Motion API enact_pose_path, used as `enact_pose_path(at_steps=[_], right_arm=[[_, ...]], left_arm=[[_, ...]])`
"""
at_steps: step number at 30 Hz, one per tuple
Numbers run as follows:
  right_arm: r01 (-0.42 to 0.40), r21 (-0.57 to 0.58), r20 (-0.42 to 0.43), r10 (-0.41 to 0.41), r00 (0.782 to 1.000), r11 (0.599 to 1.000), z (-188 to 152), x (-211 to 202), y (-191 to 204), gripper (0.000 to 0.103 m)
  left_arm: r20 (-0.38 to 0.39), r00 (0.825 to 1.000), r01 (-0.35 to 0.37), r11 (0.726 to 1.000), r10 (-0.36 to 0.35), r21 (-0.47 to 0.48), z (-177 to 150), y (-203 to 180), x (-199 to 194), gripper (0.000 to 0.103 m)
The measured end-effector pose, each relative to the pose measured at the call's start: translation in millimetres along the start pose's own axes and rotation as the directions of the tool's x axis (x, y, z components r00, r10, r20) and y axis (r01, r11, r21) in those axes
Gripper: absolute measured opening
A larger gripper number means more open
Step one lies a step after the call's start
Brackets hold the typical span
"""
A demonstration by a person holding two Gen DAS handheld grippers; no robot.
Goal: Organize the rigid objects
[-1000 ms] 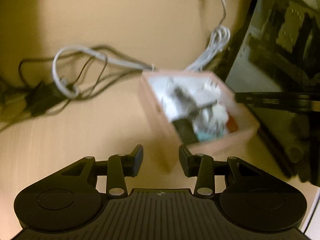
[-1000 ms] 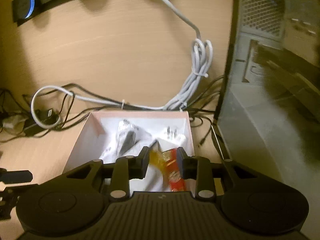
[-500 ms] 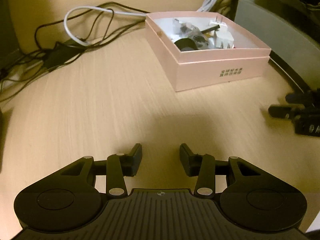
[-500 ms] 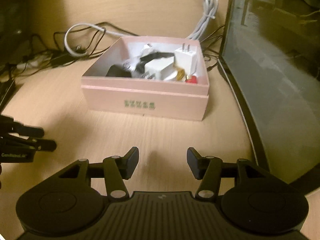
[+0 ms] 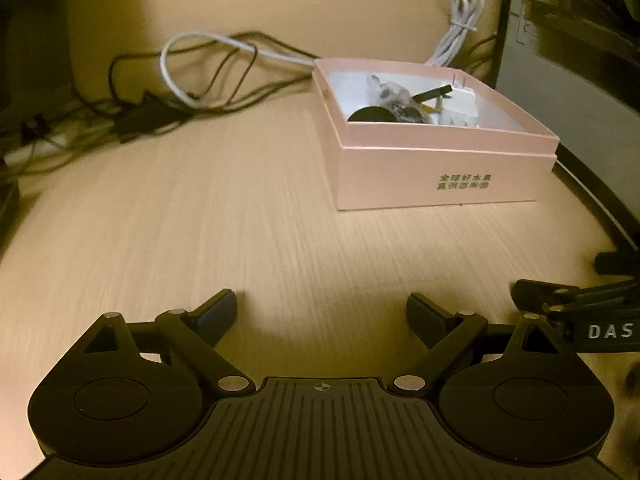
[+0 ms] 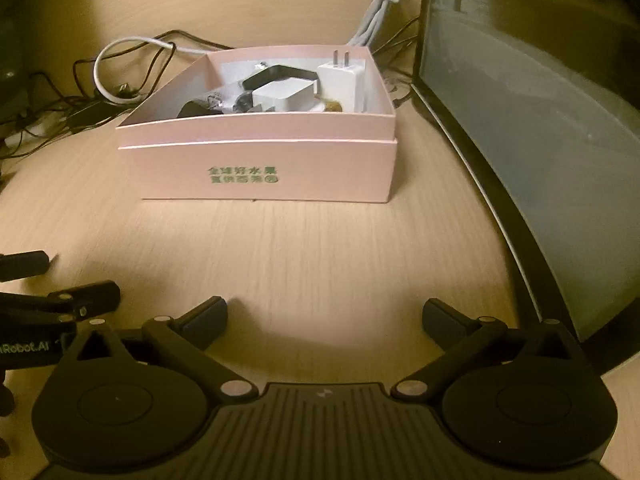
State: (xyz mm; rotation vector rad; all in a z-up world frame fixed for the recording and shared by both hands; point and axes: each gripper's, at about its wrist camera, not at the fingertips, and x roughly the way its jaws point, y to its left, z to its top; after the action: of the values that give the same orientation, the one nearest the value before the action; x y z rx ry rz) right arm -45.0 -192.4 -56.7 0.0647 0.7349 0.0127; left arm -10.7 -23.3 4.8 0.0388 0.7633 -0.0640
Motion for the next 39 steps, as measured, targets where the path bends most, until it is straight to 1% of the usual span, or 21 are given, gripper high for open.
enact_pose_path(at_steps=[1, 6, 11, 14, 39], right_arm=[[-0.005, -0.007, 0.009, 0.005, 1.0, 1.0, -1.0, -0.1, -0.5, 0.103], [-0.013, -0.013, 0.053, 0.014, 0.999, 1.0, -2.7, 2.6, -1.8, 0.103], [-0.011, -0.009, 0.109, 0.012, 0.994, 1.0, -4.6, 5.8, -5.1, 0.103], [-0.007, -0.005, 0.141, 0.008, 0.99, 1.0, -6.3, 7.8, -6.9, 0.103], [-0.006, -0.004, 0.144, 0.007, 0.99, 1.0, -6.3, 8.0, -7.5, 0.103]], left_arm=[[0.013, 1.0, 0.004, 1.0, -0.004, -0.001, -0.2, -0.8, 1.0, 0.095], [0.049, 0.998, -0.039, 0.999, 0.04, -0.034, 0.7, -5.0, 4.9, 0.096], [0.074, 0.996, -0.04, 0.999, 0.043, -0.035, -2.0, -4.7, 4.4, 0.097], [0.075, 0.996, -0.04, 0.998, 0.043, -0.039, -2.5, -5.0, 3.7, 0.097], [0.075, 0.996, -0.04, 0.998, 0.043, -0.039, -2.5, -4.8, 3.6, 0.097]])
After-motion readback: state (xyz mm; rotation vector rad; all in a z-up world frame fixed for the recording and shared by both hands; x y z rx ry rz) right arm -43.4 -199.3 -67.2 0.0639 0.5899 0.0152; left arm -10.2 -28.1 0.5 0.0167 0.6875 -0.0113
